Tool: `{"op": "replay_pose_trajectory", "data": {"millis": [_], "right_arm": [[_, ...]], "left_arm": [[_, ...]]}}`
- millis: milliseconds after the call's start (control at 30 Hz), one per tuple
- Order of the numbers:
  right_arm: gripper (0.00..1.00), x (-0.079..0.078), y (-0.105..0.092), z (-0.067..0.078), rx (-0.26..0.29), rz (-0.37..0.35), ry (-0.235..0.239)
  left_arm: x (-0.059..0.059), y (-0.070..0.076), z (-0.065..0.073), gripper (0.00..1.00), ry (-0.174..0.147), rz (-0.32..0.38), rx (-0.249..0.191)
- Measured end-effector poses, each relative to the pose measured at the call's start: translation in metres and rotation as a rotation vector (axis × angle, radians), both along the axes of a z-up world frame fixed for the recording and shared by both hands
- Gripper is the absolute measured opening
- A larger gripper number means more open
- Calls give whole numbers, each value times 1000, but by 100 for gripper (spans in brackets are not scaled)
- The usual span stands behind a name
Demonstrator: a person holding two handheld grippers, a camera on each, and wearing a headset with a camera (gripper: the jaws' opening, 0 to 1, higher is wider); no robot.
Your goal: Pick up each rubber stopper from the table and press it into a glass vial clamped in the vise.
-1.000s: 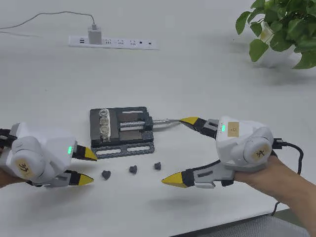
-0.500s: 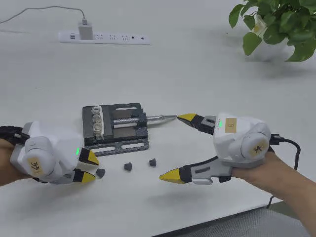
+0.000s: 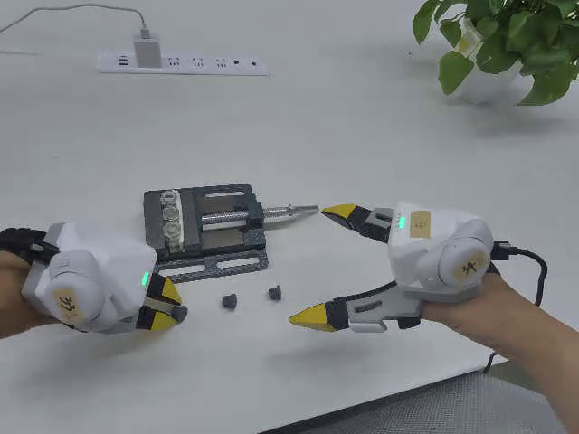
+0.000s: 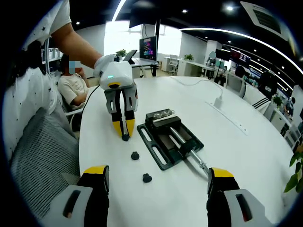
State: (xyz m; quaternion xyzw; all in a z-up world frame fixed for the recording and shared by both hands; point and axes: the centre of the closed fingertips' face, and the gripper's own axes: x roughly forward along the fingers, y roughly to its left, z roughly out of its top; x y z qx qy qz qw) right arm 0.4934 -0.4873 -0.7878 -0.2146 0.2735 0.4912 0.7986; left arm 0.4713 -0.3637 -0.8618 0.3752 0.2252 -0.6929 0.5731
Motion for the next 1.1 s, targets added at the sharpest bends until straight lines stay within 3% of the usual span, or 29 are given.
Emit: {"op": "replay_pose_trajectory", "data": {"millis": [333,767,833,933,1000,1100], "right_arm": [[84,0,2,-1,4,0,4],[82,-2,8,1,16,7,8],[81,-3,9,1,19,9,11],[80,-3,14,3,36,10,18],[79,-3,17,4,46,9,23],[77,-4,23,9,61,14,27]], "left_arm": [[1,1,-2,6,1,9,4],[2,1,-3,5,31,128,-23],[1,1,-2,5,48,150,-32],[-2,-3,4,4,102,230,-75],[-1,-5,8,4,112,265,-101],[0,-10,20,4,159,348,-168]]}}
